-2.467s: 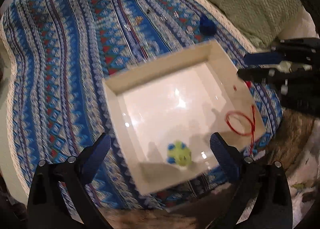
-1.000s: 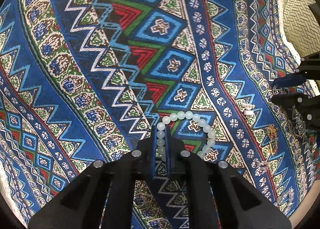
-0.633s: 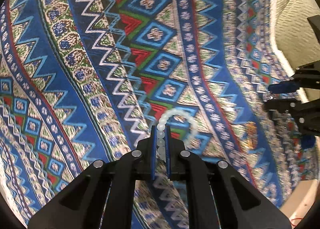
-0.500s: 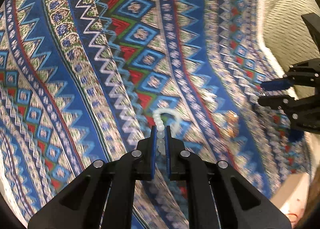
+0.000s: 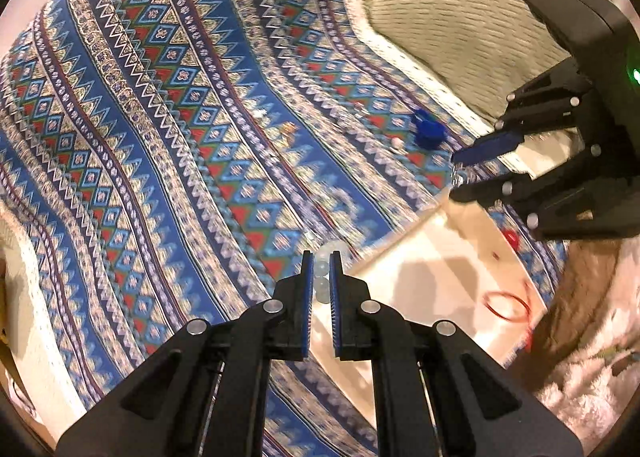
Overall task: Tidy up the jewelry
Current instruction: 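Carry both items over the white tray and open both tools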
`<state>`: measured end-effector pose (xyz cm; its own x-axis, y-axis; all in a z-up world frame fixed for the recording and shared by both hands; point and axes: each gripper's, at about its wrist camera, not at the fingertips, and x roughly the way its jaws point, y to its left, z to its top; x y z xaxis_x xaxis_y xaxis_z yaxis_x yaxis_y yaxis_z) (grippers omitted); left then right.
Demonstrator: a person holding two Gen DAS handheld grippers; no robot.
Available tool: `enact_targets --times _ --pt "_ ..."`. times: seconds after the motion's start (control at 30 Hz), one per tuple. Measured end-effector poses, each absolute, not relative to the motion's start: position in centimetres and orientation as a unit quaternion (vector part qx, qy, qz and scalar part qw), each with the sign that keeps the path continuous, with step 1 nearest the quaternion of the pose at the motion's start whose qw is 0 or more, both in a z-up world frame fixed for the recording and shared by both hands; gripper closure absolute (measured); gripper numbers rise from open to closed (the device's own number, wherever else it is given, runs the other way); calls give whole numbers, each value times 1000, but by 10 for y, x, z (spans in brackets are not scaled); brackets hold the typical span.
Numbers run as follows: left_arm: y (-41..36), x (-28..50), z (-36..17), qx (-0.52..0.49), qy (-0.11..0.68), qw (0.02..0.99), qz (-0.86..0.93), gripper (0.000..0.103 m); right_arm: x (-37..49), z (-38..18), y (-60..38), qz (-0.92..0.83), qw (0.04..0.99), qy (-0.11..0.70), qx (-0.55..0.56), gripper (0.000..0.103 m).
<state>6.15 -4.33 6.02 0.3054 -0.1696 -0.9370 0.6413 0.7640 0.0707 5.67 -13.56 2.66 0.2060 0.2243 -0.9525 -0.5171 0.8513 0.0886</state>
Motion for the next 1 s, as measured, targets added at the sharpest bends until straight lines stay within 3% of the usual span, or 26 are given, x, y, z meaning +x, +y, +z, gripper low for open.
enact_targets --times 0.3,0.37,0.4,0.43,1.0 --pt "-45 13 15 228 560 754 -258 92 -3 -1 -117 259 745 600 -135 75" --pt "-43 9 9 232 562 752 -254 74 -8 1 -117 261 745 598 -134 66" --pt "-42 7 8 234 562 752 -253 56 -8 2 -119 262 746 597 -133 64" --pt "-42 4 9 235 559 754 -253 44 -10 4 -118 263 747 596 -133 58" --pt "-50 25 15 234 558 753 -260 43 14 6 -133 257 753 592 -125 55"
